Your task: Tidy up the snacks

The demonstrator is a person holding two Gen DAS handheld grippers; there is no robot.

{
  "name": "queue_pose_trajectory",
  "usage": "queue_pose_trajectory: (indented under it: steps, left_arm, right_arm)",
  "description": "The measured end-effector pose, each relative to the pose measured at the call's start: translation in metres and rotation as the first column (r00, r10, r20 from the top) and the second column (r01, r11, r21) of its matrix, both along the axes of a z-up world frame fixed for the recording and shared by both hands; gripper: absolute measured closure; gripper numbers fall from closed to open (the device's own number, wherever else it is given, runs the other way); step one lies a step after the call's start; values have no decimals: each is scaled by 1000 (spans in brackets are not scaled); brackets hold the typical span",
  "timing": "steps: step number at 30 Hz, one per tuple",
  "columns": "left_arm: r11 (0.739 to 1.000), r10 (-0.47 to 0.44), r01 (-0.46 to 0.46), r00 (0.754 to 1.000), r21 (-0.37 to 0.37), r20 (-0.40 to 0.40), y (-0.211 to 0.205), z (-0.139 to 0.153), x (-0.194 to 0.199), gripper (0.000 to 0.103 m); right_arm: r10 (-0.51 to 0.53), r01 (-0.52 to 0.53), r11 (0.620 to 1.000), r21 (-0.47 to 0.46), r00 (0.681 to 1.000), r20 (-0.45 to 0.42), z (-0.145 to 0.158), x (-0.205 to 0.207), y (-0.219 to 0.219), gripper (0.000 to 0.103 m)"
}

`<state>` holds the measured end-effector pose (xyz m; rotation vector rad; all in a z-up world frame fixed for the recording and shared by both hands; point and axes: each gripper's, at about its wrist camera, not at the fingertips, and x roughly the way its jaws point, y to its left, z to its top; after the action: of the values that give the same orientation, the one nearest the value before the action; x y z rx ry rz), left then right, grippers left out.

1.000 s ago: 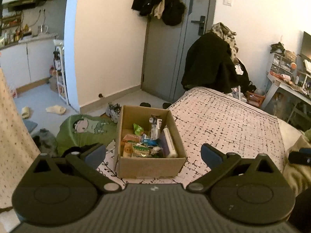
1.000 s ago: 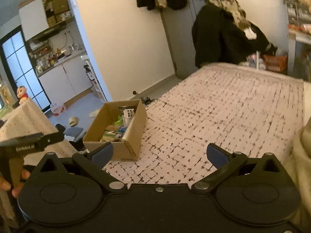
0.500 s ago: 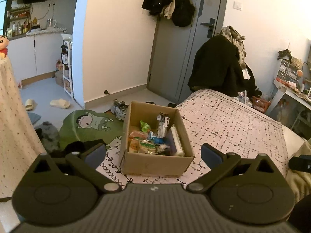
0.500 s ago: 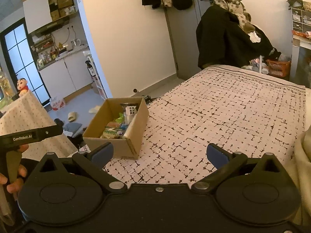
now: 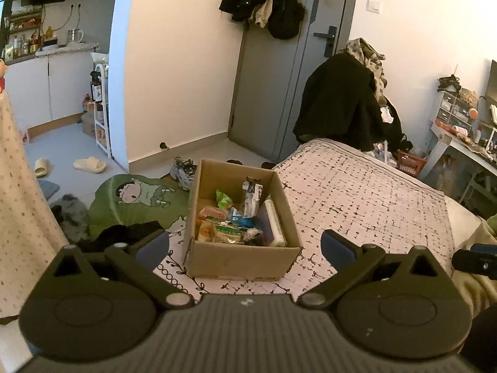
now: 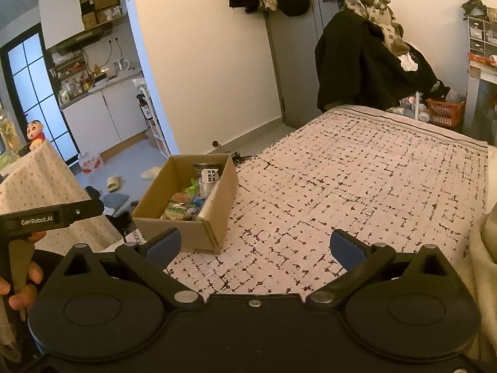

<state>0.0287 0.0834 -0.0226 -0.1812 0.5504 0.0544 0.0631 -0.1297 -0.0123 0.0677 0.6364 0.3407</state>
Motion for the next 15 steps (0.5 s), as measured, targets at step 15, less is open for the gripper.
queue_pose_trajectory:
  steps: [15]
  left_arm:
    - [1000,2,-2,1000,14,-4,0,0,-2,0]
  right_arm:
    - [-2,2,1000,-12,1000,7,-1,0,0,0]
